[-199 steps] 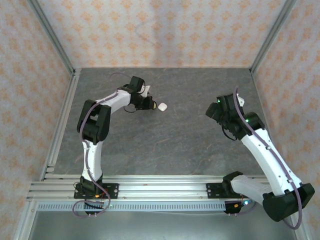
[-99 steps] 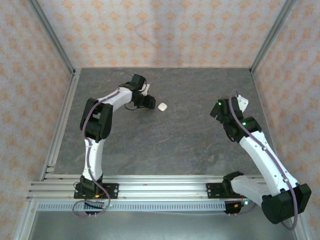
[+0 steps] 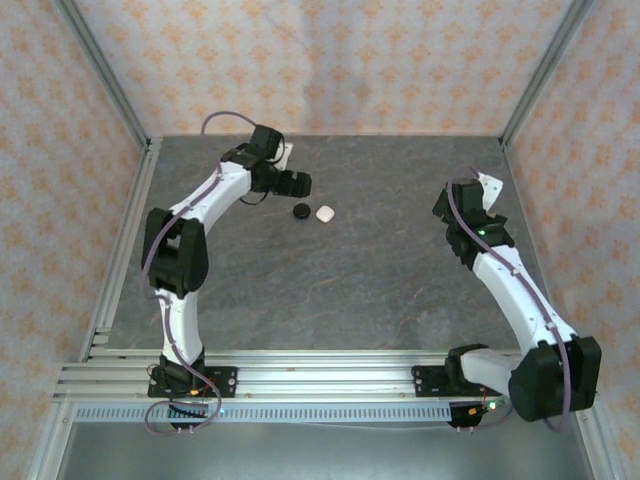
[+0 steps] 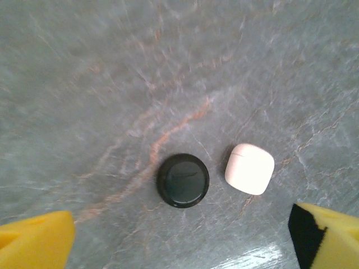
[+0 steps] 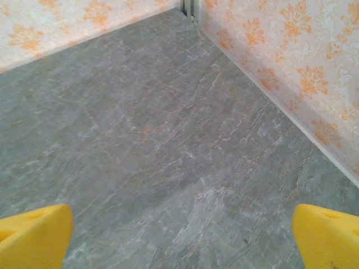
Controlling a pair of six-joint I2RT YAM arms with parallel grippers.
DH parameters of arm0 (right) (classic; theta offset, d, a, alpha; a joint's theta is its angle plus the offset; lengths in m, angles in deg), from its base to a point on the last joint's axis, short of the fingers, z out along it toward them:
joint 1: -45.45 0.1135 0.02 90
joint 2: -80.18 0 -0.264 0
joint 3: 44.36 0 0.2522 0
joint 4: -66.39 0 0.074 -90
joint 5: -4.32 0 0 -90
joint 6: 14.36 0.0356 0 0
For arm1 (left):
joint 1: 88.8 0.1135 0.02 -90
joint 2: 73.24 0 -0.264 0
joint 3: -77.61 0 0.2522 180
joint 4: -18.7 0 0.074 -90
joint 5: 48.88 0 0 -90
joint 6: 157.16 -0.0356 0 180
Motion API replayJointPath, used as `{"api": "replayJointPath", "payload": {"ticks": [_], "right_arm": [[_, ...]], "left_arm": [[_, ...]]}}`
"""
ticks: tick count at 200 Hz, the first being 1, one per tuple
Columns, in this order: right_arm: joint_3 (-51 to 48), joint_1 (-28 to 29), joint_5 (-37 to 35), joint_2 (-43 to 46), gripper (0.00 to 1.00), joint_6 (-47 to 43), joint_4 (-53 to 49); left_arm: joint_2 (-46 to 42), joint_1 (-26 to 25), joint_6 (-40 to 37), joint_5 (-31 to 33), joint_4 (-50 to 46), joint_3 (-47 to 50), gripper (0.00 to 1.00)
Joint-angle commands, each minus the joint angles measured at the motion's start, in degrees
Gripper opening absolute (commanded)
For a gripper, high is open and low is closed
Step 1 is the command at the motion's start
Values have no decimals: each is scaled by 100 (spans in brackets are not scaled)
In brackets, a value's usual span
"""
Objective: Insert wireless bluetooth earbuds into charging case
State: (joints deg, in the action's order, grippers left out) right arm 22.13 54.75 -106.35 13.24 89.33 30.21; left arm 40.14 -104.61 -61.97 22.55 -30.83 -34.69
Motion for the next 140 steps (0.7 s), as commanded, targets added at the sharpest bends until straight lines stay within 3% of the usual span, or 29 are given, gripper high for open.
{"api": "replayJointPath", "payload": {"ticks": [1,34,57,103,140], "right_arm": [[-294,-140,-461,-211,99,-321,995],[-956,-174,-612,-414,99,-848,2460],[-1369,-182,-633,-582,99,-1122,3297],[-1664,-226,-351,-1142,99,-1150,3978],[-1919,-278,-364,-1446,99,-1331,4728]], "left_arm": [[-558,111,-638,537,-261,-59,100],[-1248,268,-992,1024,338,685,100],[-1976,386,-985,1464,1646,1883,100],[-3479,607,-915,2245,4329,4531,100],[-4097,898,-536,2713,4729,5724,100]]}}
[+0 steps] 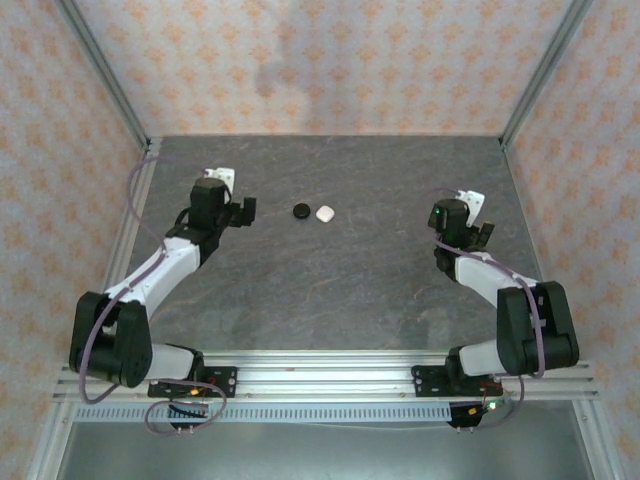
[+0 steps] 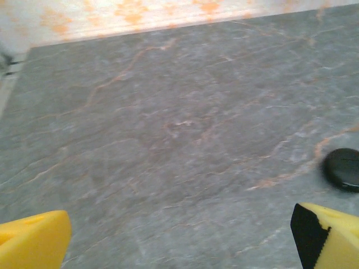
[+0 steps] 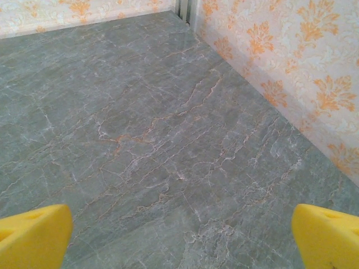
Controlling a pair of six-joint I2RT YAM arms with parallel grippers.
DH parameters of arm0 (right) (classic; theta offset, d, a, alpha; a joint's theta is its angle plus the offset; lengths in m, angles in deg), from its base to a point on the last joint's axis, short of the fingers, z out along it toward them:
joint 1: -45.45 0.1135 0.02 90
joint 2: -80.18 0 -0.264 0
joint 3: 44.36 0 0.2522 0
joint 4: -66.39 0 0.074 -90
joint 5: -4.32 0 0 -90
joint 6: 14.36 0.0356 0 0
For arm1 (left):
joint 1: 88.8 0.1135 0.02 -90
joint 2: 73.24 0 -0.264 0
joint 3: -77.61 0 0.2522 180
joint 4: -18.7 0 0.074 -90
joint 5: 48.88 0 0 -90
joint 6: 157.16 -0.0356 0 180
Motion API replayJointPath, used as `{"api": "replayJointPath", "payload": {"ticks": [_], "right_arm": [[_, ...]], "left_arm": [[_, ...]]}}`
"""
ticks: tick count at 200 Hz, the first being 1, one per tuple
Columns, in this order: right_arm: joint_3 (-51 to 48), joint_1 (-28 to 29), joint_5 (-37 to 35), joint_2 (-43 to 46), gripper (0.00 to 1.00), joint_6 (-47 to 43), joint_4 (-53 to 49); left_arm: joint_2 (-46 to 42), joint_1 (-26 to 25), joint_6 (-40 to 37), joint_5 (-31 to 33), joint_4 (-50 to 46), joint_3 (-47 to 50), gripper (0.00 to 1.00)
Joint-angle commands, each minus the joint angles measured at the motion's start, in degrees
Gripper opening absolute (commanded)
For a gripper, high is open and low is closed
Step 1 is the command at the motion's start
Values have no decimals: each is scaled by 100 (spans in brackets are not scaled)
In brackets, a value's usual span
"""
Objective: Insert wireless bluetooth earbuds into charging case
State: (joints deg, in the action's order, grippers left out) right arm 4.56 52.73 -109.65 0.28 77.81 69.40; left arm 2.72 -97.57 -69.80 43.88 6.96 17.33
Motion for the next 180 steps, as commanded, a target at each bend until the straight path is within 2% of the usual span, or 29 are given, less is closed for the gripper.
{"api": "replayJointPath", "payload": {"ticks": [1,29,50,64,94,113,128,142,156,170,180], "right_arm": [[-169,-78,-32,-154,99,-176,823],[-455,-190,162,-328,99,-186,1476],[-827,-317,359,-606,99,-119,2359],[-820,-351,462,-528,99,-69,2197],[-1210,-391,1047,-540,100,-232,2923],[-1582,-436,1048,-923,100,-231,4038],[-1501,-471,1098,-748,100,-170,3583],[-1492,-470,1063,-885,99,-195,3809],[-1378,-474,1069,-836,99,-203,3469],[-1405,-470,1080,-866,99,-208,3613],[-1424,-474,1093,-877,99,-213,3639]], "left_arm": [[-368,206,255,587,958,539,100],[-726,475,512,577,1303,1354,100],[-844,586,616,584,1497,1813,100],[-871,622,617,539,1704,2022,100],[-600,643,400,266,2097,2165,100],[-307,649,296,36,2539,2174,100],[-31,667,239,-114,2807,2109,100],[182,682,149,-282,3000,2019,100],[434,699,62,-370,3203,1970,100],[778,777,106,-445,3577,2012,100],[884,801,173,-325,3735,2089,100]]}}
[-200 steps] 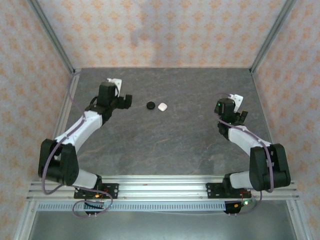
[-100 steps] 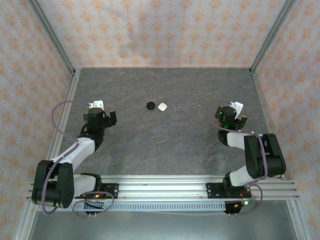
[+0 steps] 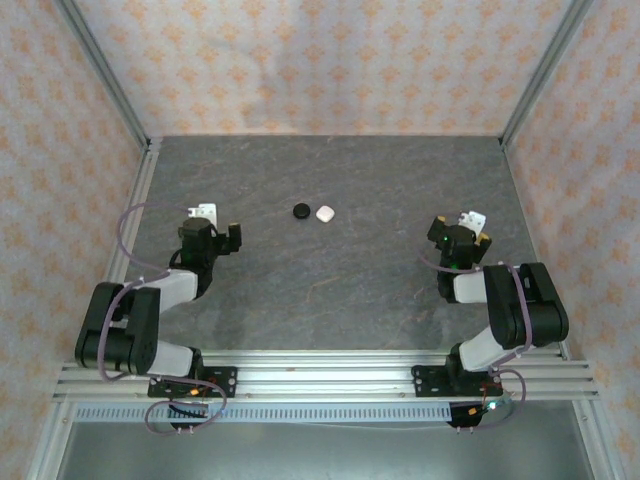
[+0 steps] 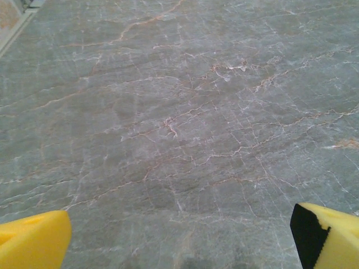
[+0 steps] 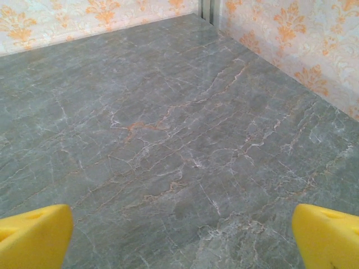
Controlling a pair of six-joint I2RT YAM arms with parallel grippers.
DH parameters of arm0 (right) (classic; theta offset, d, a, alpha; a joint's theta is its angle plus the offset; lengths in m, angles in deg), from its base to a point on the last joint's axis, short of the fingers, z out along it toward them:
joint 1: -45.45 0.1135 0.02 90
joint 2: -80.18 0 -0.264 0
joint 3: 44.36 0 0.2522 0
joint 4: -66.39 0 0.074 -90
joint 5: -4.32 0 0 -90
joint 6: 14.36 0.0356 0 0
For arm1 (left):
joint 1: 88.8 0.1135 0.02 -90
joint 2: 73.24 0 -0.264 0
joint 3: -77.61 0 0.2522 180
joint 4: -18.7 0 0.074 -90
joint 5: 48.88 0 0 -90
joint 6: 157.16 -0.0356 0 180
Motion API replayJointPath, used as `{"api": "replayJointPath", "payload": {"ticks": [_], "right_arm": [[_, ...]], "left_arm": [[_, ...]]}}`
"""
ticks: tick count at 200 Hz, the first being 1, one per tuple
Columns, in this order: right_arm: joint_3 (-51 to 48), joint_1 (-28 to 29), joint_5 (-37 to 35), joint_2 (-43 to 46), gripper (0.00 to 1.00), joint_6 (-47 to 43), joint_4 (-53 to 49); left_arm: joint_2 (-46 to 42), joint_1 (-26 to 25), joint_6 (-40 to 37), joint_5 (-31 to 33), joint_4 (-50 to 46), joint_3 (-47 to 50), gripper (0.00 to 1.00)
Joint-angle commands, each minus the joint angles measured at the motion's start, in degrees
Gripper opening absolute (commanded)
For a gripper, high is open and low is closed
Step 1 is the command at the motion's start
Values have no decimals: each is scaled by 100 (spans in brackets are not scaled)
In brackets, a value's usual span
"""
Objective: Insert wireless bluetooth earbuds into charging case
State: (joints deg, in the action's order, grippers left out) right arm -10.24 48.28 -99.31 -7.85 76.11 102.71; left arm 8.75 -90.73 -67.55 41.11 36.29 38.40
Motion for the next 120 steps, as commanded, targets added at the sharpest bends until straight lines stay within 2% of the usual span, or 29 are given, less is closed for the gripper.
{"api": "replayJointPath", "payload": {"ticks": [1,120], "right_arm": [[56,-28,56,-56,99,-40,300],[49,-23,71,-47,99,-51,309]], "left_arm": [[277,116,-42,-36,811,-15,100],[370,75,-50,76,1026,58,100]]}}
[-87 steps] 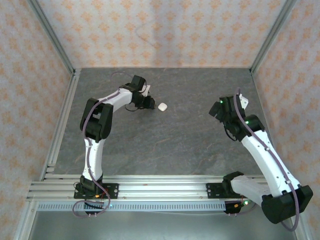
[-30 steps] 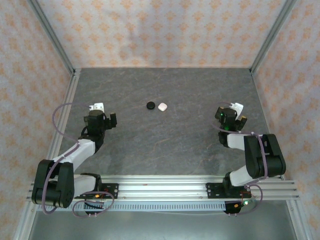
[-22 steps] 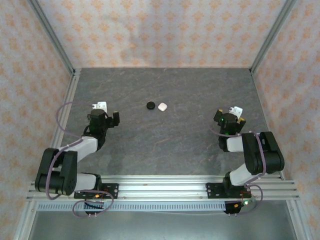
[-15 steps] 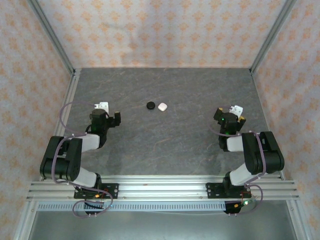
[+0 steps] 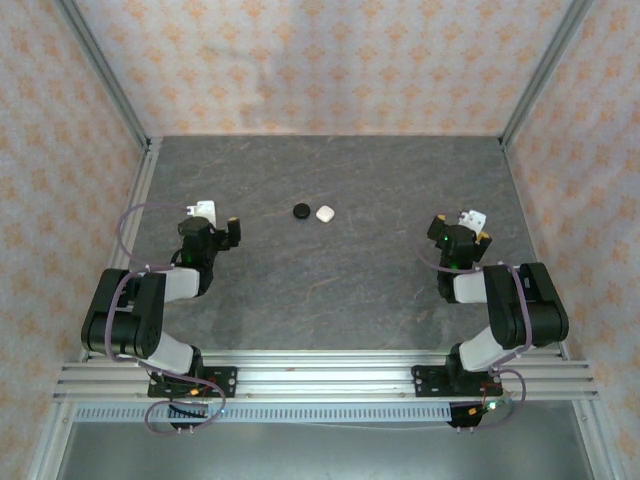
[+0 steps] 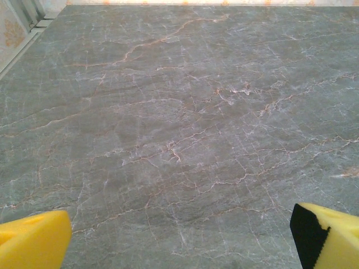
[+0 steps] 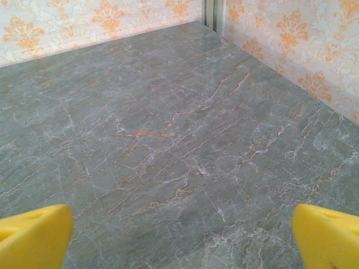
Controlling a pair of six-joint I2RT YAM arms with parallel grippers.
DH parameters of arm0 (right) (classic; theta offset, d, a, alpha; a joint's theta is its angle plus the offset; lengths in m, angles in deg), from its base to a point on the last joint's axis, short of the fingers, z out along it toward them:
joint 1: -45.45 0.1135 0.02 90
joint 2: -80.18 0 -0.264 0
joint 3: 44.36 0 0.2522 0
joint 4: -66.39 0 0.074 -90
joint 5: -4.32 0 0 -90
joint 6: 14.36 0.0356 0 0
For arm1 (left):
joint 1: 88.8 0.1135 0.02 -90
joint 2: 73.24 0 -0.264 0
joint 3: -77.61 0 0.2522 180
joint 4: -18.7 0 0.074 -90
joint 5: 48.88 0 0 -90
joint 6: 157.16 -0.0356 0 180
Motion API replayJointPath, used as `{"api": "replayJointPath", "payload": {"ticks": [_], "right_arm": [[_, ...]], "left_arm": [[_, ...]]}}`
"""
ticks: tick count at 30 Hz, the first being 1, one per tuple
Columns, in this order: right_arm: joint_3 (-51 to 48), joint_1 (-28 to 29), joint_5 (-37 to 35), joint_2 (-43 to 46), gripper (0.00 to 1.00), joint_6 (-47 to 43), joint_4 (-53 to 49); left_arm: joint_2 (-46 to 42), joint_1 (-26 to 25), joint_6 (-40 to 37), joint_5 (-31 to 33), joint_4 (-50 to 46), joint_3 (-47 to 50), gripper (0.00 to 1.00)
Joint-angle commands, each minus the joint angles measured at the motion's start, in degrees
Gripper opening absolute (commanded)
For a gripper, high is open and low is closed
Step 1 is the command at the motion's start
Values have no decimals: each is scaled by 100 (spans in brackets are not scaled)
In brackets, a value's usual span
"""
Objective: Insert wireless bluetooth earbuds into charging case
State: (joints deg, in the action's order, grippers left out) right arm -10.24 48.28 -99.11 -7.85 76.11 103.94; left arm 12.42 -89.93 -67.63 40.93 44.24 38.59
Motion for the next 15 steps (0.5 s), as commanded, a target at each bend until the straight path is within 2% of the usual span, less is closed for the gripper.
{"api": "replayJointPath", "payload": {"ticks": [1,15], "right_arm": [[53,-21,51,-47,99,-49,186],[135,-23,359,-57,99,-178,28]], "left_arm": [[3,-8,-41,100,237,38,100],[3,-3,-46,107,237,38,100]]}}
